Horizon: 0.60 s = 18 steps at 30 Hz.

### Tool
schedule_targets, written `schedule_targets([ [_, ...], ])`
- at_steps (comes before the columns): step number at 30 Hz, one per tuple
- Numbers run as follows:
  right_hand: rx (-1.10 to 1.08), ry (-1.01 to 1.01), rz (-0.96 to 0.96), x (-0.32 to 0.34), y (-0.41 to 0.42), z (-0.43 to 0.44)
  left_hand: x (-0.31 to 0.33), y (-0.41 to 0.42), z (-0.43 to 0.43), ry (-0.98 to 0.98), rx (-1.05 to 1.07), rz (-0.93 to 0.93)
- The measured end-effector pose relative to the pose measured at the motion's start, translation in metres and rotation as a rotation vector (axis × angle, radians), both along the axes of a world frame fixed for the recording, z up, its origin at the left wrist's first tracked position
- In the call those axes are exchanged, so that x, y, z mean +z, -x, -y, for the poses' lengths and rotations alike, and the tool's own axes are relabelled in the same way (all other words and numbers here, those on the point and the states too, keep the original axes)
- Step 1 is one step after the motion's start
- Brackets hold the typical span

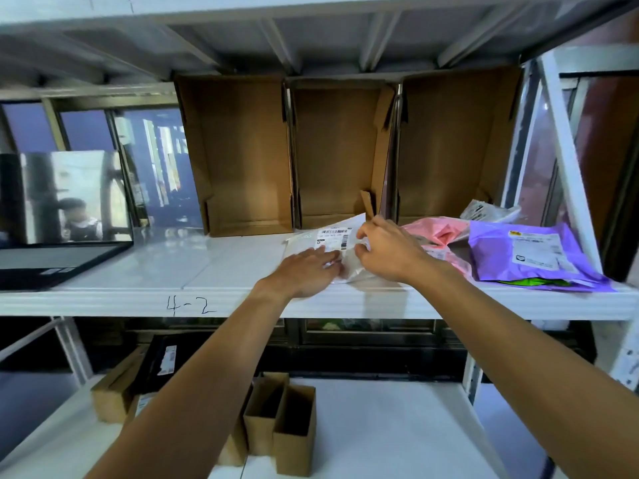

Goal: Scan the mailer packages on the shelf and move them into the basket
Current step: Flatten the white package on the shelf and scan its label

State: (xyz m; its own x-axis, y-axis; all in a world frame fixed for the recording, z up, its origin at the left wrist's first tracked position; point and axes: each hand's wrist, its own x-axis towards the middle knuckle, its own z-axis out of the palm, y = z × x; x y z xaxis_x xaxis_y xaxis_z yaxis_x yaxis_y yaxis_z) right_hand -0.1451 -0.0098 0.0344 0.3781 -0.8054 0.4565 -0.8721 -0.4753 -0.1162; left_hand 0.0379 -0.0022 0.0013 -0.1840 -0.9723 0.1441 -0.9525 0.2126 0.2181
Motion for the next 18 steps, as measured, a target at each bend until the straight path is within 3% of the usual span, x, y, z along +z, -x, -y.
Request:
schedule_targets([
  [8, 0.070, -0.331, -0.101, -0.003, -0.041, 0.021, 0.011, -0.004, 0.003, -0.094, -0.020, -0.063],
  [14, 0.003, -0.350, -0.194, -0.002, -0.054, 0.039, 0.012, -0.011, 0.021, -0.044, 0.049, -0.236],
  [18, -0.039, -0.301, -0.157, 0.001, -0.060, 0.044, 0.001, -0.016, 0.030, 0.053, 0.078, -0.404],
])
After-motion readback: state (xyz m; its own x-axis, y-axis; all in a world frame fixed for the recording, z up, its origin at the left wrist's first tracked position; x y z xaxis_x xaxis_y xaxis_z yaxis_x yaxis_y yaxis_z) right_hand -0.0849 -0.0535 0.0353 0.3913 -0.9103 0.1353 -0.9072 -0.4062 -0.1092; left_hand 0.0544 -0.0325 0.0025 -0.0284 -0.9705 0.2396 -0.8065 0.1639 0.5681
